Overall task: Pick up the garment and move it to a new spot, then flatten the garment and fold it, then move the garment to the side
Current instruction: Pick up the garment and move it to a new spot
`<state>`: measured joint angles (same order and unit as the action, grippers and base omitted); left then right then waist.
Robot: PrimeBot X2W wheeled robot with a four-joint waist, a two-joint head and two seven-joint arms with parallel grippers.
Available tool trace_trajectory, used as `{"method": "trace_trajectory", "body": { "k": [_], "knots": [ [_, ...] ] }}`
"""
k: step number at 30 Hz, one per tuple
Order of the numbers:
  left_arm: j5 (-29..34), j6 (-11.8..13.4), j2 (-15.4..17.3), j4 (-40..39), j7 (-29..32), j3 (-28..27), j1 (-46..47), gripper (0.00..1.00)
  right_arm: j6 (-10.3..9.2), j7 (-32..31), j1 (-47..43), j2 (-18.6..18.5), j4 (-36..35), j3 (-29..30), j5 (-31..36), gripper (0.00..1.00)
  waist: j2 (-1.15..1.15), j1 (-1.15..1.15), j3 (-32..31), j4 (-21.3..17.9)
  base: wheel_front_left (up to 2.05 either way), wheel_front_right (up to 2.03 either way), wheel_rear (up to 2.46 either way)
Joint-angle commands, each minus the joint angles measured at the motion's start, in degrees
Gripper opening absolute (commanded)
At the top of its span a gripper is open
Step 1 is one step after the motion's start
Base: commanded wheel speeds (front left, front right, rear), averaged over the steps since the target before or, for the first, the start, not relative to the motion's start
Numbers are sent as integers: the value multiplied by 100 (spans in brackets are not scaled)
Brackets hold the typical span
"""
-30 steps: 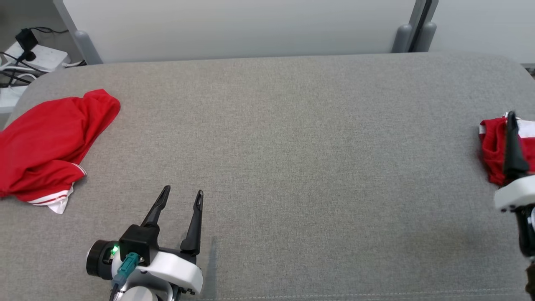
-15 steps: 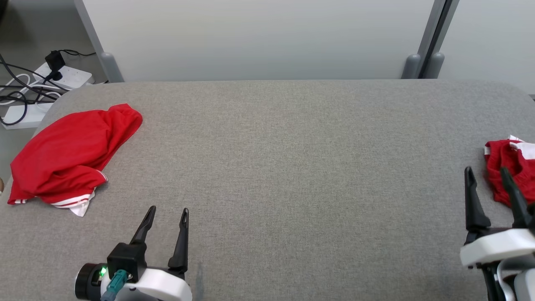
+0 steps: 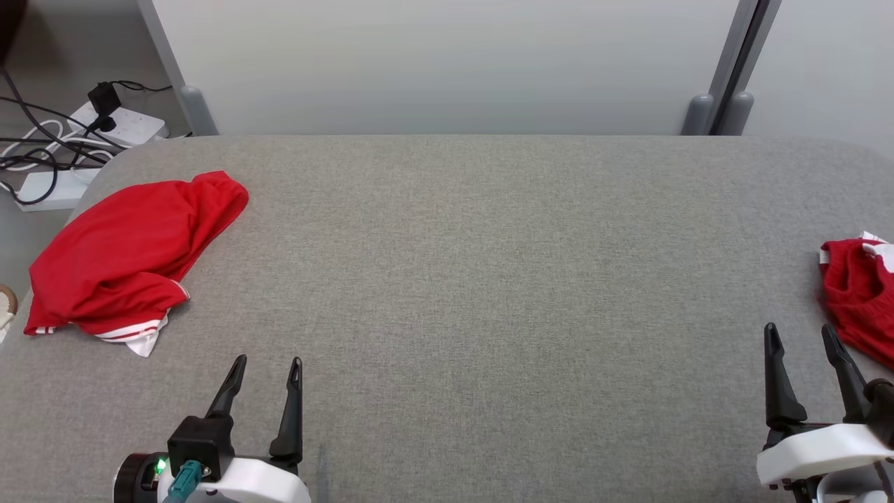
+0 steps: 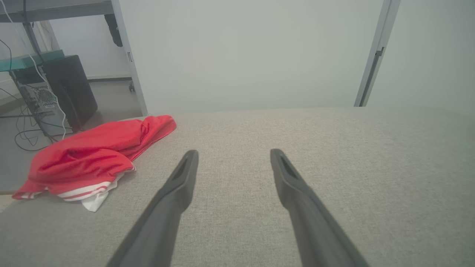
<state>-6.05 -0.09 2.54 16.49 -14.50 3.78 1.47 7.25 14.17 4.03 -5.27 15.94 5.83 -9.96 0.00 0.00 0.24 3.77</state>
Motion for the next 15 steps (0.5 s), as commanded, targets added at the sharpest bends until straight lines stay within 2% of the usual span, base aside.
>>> {"method": "trace_trajectory", "body": {
  "k": [1,6,15],
  "knots": [
    [16,35,33,-167,-50,-191,139,100,24,57,100,-52,-164,-94,64,100,0,0,15,40,0,0,0],
    [-68,80,33,-167,-50,-133,214,100,24,60,140,-20,-193,-165,63,100,0,0,113,303,0,0,0],
    [-128,162,33,-236,-50,-226,250,100,24,69,305,44,-158,-439,22,100,0,0,344,1051,0,0,0]
  ]
}}
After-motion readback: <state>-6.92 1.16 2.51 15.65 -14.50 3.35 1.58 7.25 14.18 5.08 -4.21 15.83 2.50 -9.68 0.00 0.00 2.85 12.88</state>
